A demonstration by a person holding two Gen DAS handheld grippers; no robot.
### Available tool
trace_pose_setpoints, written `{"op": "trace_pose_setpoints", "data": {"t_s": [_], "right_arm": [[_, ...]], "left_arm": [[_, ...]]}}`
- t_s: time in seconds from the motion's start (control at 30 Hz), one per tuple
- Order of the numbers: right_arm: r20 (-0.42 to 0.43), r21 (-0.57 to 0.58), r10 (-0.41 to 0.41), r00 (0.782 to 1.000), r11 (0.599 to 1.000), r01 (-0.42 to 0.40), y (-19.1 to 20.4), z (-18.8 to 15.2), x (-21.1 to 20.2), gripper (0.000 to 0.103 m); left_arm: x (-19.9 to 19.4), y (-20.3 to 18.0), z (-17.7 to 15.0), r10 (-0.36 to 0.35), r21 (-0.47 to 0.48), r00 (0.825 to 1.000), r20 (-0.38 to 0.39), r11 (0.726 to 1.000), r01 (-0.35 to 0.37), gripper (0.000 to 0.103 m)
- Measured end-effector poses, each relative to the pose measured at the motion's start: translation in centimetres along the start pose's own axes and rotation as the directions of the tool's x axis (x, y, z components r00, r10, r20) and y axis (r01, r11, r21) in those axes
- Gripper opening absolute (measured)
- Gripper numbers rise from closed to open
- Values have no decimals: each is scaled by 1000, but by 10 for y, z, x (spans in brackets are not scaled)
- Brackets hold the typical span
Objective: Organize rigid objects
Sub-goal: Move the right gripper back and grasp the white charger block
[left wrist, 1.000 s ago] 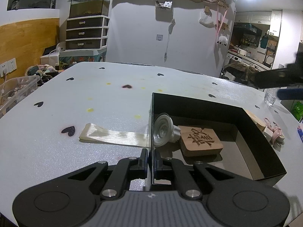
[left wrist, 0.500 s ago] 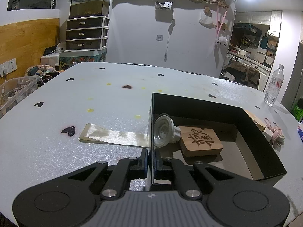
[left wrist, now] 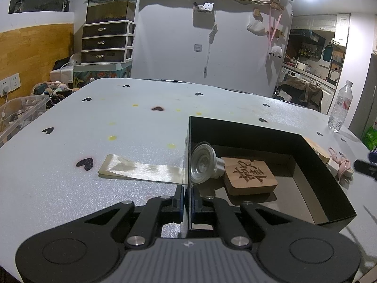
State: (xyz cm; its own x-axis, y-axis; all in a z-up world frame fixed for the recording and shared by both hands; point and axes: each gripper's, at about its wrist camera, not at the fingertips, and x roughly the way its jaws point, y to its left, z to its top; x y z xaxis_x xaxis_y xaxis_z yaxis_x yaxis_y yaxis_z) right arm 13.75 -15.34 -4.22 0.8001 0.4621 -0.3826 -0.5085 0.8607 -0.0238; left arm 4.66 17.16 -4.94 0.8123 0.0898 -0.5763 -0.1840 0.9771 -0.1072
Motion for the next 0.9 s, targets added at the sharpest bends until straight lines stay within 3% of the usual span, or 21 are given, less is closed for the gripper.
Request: {"op": "trace_pose_setpoints", "data": {"t_s": [0.17, 0.3, 0.6, 0.7, 0.9], "right_arm": [[-68, -103, 86, 994, 990, -93, 10, 1, 28, 85], [-133, -81, 155, 979, 983, -167, 8, 1, 48, 66], [-201, -65, 185, 962, 977, -201, 9, -1, 76, 61], [-207, -50, 189, 960, 978, -203, 8, 0, 82, 51], [-223, -60, 157, 962, 983, -174, 10, -6, 62, 51]], "left_arm": [[-1, -1, 0, 1, 4, 1000, 2, 1000, -1, 5], [-2, -2, 1, 1, 7, 1000, 2, 1000, -1, 5], [-1, -2, 0, -3, 9, 1000, 5, 1000, 3, 6], [-1, -2, -1, -1, 9, 1000, 4, 1000, 1, 5], [-1, -2, -1, -3, 9, 1000, 5, 1000, 3, 5]]}}
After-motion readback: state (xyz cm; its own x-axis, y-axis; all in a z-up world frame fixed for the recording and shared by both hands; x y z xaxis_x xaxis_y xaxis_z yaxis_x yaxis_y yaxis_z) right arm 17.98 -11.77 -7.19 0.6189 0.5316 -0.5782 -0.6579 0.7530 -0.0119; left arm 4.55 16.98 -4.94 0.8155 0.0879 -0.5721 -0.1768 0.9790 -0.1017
